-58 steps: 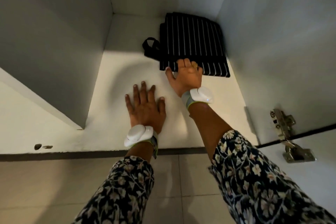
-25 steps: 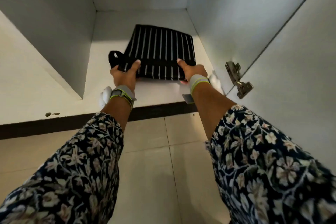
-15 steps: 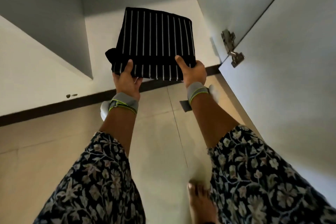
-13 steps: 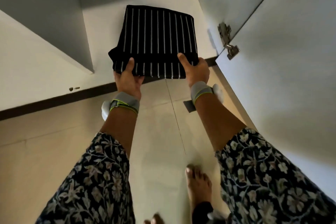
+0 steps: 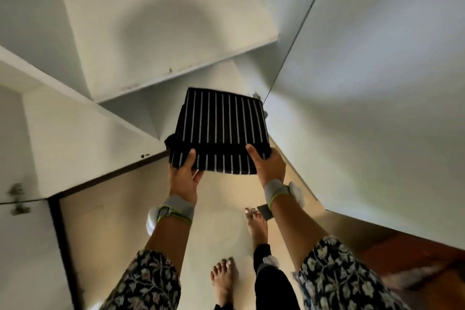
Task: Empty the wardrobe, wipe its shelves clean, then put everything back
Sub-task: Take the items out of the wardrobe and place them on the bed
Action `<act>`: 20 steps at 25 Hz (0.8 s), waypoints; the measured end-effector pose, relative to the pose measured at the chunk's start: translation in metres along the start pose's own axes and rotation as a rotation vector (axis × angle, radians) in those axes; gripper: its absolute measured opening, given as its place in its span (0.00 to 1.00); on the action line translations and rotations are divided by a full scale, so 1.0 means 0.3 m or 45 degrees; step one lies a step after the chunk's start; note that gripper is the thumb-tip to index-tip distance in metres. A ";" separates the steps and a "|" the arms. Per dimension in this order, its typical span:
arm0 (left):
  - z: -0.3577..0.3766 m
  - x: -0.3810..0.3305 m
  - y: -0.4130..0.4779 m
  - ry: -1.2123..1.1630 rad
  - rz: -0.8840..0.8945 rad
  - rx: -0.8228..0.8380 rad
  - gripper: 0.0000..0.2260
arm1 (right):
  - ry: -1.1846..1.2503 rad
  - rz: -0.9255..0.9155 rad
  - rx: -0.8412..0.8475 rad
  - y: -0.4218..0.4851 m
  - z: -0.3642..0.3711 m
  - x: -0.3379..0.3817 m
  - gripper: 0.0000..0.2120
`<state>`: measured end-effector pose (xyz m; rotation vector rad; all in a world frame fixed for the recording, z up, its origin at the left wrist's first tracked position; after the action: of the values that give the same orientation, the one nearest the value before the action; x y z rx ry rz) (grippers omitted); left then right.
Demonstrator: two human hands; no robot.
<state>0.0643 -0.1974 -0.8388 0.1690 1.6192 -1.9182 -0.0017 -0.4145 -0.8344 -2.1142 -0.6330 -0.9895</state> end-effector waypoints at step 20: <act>0.153 0.413 -1.206 0.933 -0.482 0.224 0.19 | 0.197 0.157 -0.610 -1.231 -1.124 -0.037 0.26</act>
<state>-0.2119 -0.2636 -0.5785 0.7601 2.0409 -2.4699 -0.4087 -0.4415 -0.5449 -2.4163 -0.1942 -1.3180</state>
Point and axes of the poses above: each hand's wrist, its own y-axis towards the middle knuckle, its own z-axis out of the palm, x = y × z, the point moved 6 cm from there along y, towards the middle knuckle, and after that the axes turned 14 degrees about -z, right-handed, at the moved point
